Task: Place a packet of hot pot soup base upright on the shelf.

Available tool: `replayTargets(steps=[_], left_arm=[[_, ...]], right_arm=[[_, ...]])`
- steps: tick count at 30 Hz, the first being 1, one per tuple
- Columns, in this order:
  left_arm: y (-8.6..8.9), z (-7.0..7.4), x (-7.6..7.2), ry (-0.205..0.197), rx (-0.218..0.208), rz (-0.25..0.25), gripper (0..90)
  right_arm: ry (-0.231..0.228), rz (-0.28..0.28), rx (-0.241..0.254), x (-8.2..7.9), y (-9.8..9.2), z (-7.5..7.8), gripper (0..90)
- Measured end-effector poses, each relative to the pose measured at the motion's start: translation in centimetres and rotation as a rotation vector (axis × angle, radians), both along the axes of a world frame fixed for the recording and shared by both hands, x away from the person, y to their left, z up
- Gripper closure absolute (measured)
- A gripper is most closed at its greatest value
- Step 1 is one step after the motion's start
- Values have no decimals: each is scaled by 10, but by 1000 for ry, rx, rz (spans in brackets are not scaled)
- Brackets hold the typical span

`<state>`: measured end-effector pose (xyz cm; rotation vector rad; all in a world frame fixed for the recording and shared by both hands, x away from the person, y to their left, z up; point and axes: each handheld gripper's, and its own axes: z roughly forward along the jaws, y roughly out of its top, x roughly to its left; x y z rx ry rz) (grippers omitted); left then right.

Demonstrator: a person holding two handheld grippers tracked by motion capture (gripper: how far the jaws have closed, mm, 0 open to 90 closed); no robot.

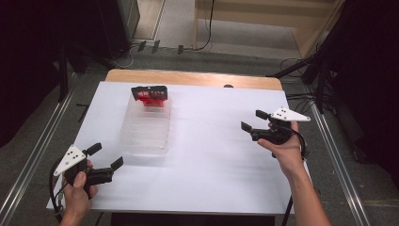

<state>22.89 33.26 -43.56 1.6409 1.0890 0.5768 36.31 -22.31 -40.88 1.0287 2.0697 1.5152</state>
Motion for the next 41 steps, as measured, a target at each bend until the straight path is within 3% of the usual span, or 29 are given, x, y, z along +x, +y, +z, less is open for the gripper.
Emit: replayTargets(steps=[6,12,28,32,35,41], left_arm=[[0,-1,-1,6,9,0,0],[3,-1,-1,5,3,7,0],[-1,-4,0,9,23,-3,0],[-1,-3,0,2,30,-6,0],[0,-2,0,0,21,0,0],[2,0,1,-7,12,5,0]], right_arm=[[-5,-26,9,-18,-17,-11,221],[-9,-46,-17,-38,-28,-25,224],[-14,-186,52,-93,-74,-59,285],[4,-197,47,-101,-81,-64,287],[13,-207,10,-103,-82,-69,289],[19,-184,21,-98,-74,-64,307]])
